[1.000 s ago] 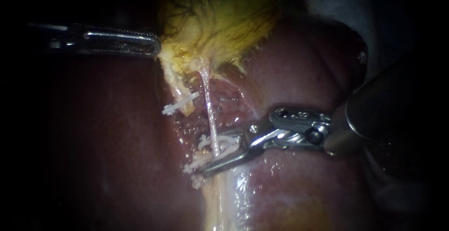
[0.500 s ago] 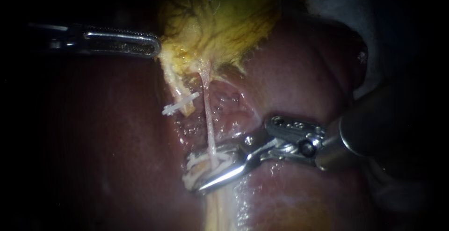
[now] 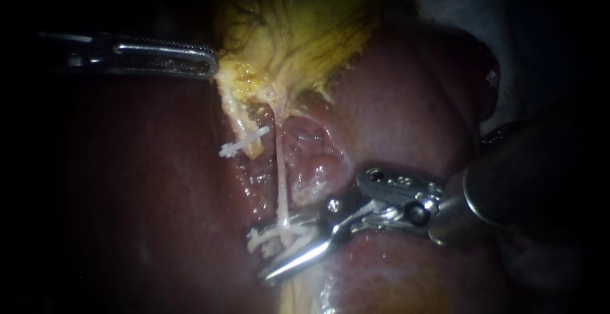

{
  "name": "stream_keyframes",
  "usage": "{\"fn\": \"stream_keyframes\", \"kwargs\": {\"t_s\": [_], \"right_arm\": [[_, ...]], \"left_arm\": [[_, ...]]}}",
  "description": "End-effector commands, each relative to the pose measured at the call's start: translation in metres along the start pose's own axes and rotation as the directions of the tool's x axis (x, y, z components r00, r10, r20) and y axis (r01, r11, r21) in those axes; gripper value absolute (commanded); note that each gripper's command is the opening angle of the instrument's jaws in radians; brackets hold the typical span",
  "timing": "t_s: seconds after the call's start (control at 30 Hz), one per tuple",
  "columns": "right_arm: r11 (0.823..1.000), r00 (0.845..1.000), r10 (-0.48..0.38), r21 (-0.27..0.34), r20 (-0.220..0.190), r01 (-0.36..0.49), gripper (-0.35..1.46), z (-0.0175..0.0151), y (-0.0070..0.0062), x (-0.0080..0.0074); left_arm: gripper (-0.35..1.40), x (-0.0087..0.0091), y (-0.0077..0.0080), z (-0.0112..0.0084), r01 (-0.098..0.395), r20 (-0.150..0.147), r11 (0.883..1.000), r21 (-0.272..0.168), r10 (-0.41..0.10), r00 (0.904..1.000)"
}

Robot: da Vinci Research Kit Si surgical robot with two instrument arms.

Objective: Clipping first clip right tube

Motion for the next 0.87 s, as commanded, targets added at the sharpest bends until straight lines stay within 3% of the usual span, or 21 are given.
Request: {"fn": "stream_keyframes", "kwargs": {"t_s": [0.03, 0.27, 0.4, 0.53, 0.67, 0.87], "right_arm": [[1.0, 1.0, 0.002, -0.011, -0.008, -0.002, 0.32, -0.0002, 0.0001, 0.0001], [1.0, 1.0, 0.005, -0.014, -0.012, -0.005, -0.01, -0.0009, 0.0004, 0.0006], [1.0, 1.0, 0.022, -0.013, -0.011, -0.022, -0.35, -0.0011, 0.0004, 0.0005], [0.996, 0.996, 0.086, -0.019, 0.0, -0.086, -0.35, -0.0012, 0.0003, 0.0004], [0.995, 0.996, 0.085, -0.049, 0.033, -0.084, -0.35, -0.0011, -0.0001, 0.0003], [0.995, 0.996, 0.085, -0.049, 0.033, -0.083, -0.35, -0.0013, 0.0001, 0.0002]], "left_arm": [[-0.35, 0.0, 0.0, 0.0, 0.0, 0.0, 1.0, 0.0, 0.0, 1.0], [-0.35, 0.0, 0.0, 0.0, 0.0, 0.0, 1.0, 0.0, 0.0, 1.0], [-0.35, 0.0, 0.0, 0.0, 0.0, 0.0, 1.0, 0.0, 0.0, 1.0], [-0.35, 0.0, 0.0, 0.0, 0.0, 0.0, 1.0, 0.0, 0.0, 1.0], [-0.35, 0.0, 0.0, 0.0, 0.0, 0.0, 1.0, 0.0, 0.0, 1.0], [-0.35, 0.0, 0.0, 0.0, 0.0, 0.0, 1.0, 0.0, 0.0, 1.0]]}}
